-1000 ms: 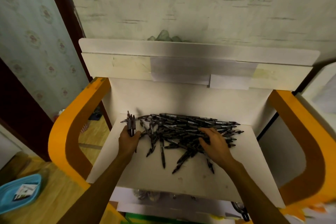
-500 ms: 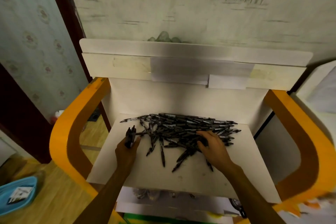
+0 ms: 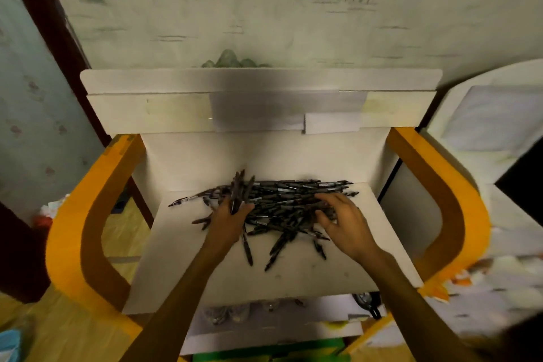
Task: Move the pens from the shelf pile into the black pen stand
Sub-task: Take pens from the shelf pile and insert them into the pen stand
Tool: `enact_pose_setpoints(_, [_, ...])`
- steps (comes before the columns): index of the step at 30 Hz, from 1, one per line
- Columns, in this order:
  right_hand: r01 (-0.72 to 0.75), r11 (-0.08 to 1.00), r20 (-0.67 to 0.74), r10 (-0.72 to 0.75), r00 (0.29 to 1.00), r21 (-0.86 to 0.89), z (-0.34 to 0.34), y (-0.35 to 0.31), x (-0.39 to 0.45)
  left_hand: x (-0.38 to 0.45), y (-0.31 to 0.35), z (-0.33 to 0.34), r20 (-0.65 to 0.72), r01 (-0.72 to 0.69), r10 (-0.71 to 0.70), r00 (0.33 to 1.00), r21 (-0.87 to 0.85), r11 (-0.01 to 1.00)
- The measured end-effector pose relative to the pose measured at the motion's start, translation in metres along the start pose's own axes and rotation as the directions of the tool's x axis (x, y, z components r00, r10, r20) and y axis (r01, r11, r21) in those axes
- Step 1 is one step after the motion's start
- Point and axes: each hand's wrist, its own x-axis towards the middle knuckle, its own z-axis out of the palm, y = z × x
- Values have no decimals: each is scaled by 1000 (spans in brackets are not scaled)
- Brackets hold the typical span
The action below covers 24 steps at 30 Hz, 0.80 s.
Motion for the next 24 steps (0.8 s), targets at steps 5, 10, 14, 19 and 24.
enact_pose_setpoints(5, [-12, 998, -101, 6, 995, -61, -59, 10, -19, -9, 38, 49, 310, 54, -30, 950, -68, 996])
enact_pose_setpoints(10, [-86, 990, -160, 67, 985, -110, -121, 27, -50, -38, 81, 112, 403, -22, 68, 913, -117, 993])
enact_pose_setpoints(14, [-143, 977, -224, 106, 969, -156, -166, 61, -85, -66, 106, 167, 505, -102, 156, 849, -132, 986])
enact_pose_setpoints(19, [-191, 973, -270, 151, 951, -127, -217, 110, -138, -105, 120, 241, 545, -147, 197, 815, -136, 980])
enact_pose_setpoints(24, [-242, 966, -283, 208, 936, -93, -272, 171, -187, -147, 132, 331, 542, -151, 214, 813, -159, 976])
